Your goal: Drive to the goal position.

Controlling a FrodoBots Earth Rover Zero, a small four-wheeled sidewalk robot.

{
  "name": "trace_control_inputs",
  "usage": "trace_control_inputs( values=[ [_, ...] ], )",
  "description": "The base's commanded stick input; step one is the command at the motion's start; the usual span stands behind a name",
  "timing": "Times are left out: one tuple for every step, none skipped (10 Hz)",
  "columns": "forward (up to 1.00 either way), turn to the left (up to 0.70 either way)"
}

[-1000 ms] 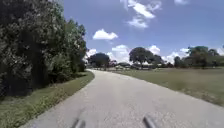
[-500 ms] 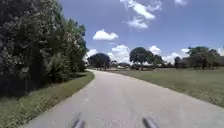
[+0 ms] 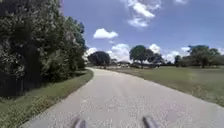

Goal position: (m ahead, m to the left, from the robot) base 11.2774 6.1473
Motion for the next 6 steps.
trace_control_inputs(
  values=[
    [0.3,0.0],
    [0.3,0.0],
    [0.3,0.0],
    [0.3,0.0],
    [0.3,0.0],
    [0.3,0.0]
  ],
)
